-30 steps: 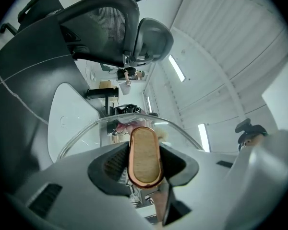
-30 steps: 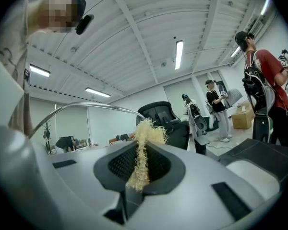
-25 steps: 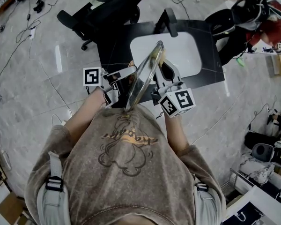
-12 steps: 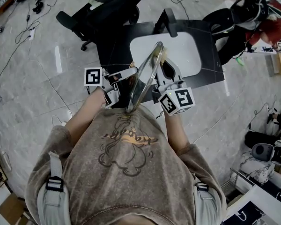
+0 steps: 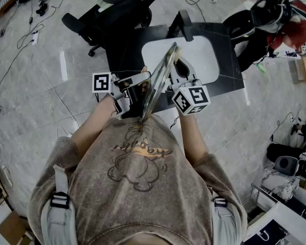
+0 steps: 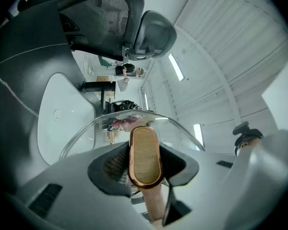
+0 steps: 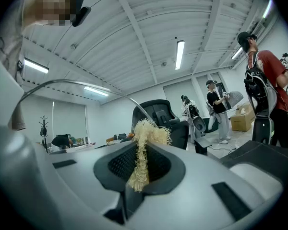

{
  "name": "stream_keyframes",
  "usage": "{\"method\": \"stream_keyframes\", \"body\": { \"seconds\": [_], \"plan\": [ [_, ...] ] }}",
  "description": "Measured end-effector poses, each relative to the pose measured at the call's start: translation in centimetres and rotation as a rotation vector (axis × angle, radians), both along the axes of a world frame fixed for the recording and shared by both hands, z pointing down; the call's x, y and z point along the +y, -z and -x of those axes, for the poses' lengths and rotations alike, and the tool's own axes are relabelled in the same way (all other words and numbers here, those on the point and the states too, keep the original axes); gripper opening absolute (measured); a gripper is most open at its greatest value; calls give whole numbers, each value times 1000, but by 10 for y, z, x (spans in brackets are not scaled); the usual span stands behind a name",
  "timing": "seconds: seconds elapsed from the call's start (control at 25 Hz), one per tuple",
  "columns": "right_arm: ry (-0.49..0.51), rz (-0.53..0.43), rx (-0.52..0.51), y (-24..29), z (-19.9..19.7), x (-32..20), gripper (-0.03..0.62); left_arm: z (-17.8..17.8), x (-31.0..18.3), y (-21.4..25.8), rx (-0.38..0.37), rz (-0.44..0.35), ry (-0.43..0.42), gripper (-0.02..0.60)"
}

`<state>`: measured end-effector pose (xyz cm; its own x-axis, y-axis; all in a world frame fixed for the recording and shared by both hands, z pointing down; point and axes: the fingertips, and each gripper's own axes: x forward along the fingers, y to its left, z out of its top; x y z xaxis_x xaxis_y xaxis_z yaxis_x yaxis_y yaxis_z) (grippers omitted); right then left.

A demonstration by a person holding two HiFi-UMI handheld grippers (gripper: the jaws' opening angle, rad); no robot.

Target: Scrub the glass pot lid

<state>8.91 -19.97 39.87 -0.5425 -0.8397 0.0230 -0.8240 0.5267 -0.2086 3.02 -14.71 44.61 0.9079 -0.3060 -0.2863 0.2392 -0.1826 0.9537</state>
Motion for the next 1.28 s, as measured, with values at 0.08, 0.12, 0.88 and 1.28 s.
{"method": "stream_keyframes", "body": {
  "seconds": [0.08, 0.12, 0.88, 1.28],
  "plan": [
    [-6, 24, 8, -10, -2, -6, 40, 0, -1, 2, 2, -7, 2, 178],
    [-10, 38, 16, -15, -3, -9, 40, 0, -1, 3, 0, -11, 2, 178],
    [46, 255, 74, -103, 2, -24, 40, 9, -12, 15, 68, -9, 61, 178],
    [68, 324, 98, -132, 6, -10, 40, 10, -14, 13, 73, 6, 82, 178]
  ]
}}
